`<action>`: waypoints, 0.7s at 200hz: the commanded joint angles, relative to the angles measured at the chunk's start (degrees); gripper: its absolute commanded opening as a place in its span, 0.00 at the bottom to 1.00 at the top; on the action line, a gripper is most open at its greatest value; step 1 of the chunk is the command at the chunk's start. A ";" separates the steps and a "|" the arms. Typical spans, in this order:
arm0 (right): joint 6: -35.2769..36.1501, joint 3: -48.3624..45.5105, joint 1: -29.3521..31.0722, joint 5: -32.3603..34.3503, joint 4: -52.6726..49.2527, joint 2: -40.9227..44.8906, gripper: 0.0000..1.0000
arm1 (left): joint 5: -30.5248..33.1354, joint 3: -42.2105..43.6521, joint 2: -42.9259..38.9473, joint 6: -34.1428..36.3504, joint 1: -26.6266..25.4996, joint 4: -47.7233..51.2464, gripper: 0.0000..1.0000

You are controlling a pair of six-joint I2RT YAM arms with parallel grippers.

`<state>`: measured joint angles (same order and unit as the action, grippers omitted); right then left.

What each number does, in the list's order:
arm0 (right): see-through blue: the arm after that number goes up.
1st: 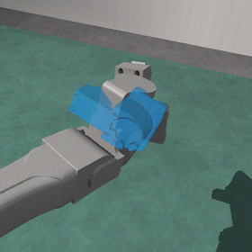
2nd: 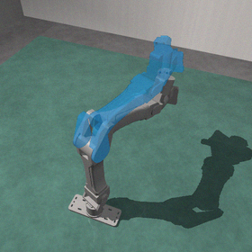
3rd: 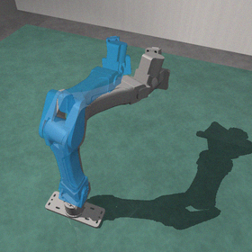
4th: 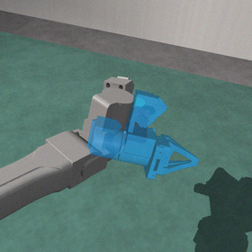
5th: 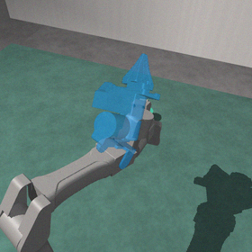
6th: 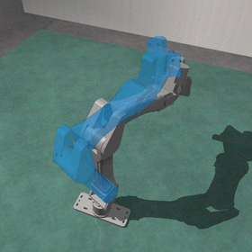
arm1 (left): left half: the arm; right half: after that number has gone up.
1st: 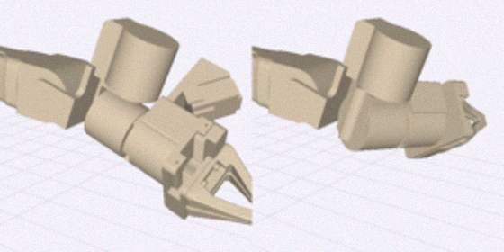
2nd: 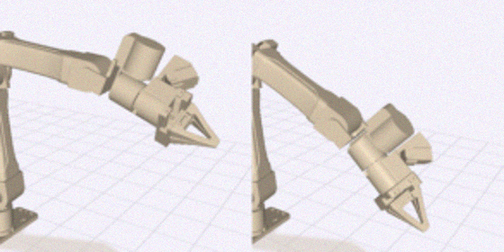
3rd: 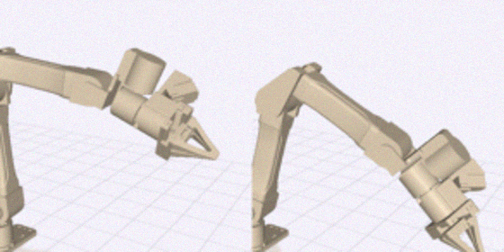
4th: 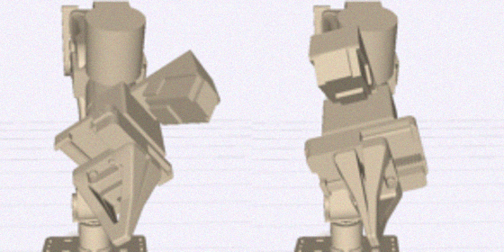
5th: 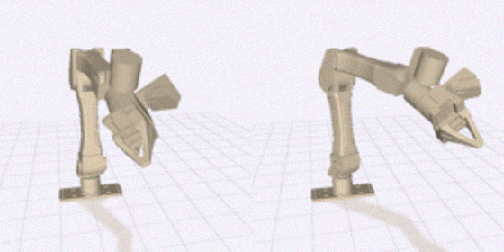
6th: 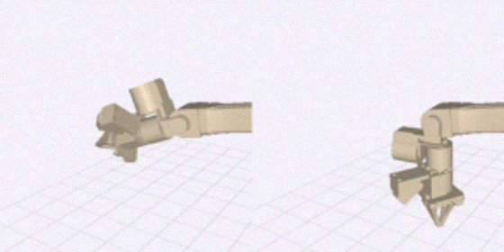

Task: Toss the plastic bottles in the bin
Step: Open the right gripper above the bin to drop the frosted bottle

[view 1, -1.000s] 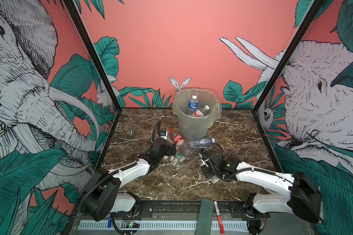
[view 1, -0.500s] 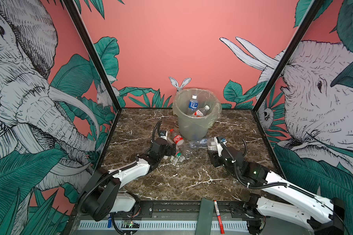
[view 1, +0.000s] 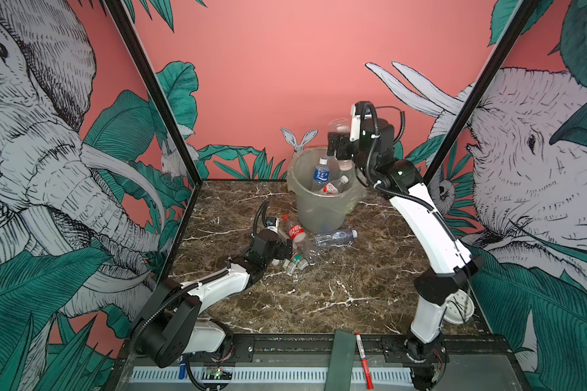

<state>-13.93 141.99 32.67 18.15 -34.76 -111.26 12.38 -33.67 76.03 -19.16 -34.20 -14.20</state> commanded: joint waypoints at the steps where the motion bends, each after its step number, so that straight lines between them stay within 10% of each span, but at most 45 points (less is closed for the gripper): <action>1: -1.99 5.07 -0.60 -0.54 -15.09 -0.58 0.99 | 0.10 -0.57 -2.12 -0.70 0.64 -0.05 1.00; 32: -3.60 -33.09 -0.47 -3.86 11.49 21.25 0.99 | -0.05 -0.52 -2.31 -0.76 0.71 -0.05 1.00; 140: -4.06 -65.69 -3.20 -2.07 15.35 39.82 0.99 | 0.48 -0.44 -1.76 0.45 0.77 -0.61 1.00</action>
<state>-16.95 84.73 30.76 16.08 -22.85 -72.05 12.19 -33.67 75.09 -19.42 -33.65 -14.11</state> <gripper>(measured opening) 0.987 0.995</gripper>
